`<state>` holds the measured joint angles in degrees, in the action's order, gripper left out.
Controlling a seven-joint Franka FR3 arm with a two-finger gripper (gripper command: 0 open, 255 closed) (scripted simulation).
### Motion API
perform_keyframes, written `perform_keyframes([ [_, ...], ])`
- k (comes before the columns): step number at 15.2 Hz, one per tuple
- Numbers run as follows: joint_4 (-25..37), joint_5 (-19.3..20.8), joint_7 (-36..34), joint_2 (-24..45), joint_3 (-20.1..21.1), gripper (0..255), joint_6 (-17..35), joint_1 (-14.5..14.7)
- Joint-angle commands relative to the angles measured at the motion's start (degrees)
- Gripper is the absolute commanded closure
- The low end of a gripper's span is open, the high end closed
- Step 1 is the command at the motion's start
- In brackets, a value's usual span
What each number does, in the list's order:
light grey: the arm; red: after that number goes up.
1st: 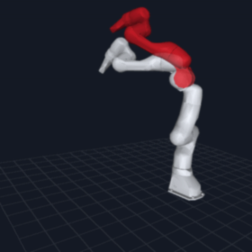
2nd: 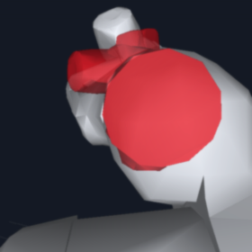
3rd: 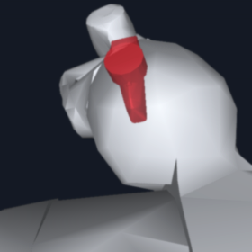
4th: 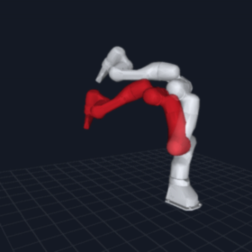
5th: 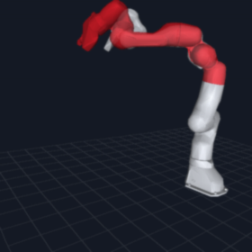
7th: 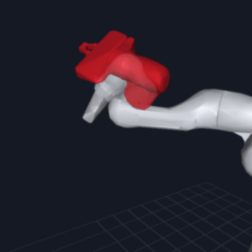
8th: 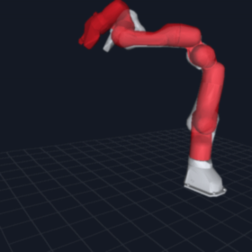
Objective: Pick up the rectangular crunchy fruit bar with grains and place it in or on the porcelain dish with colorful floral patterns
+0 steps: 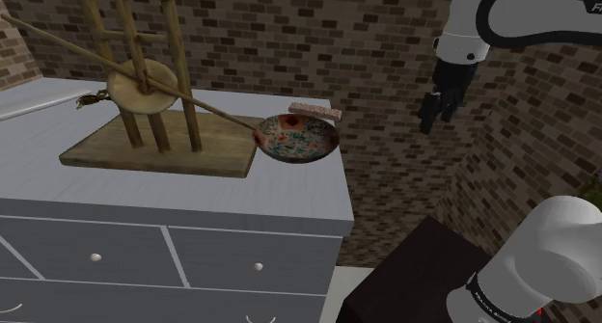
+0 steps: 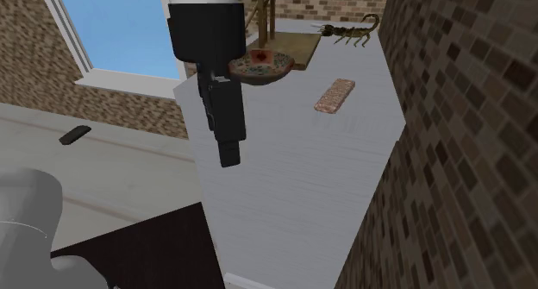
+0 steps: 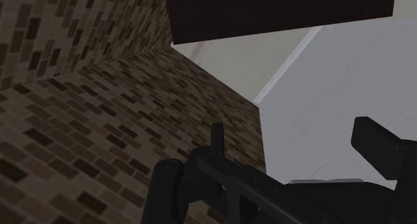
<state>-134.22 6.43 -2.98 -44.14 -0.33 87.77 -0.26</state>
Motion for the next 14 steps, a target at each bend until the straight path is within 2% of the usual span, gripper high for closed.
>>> perform_keyframes([
  [1,0.0,0.0,0.0,0.0,0.0,0,0.0,0.0],
  [7,9.3,-1.7,6.5,13.9,-1.8,0,4.4,2.8],
  [14,23.1,-5.0,14.3,29.6,-2.9,0,5.8,5.7],
])
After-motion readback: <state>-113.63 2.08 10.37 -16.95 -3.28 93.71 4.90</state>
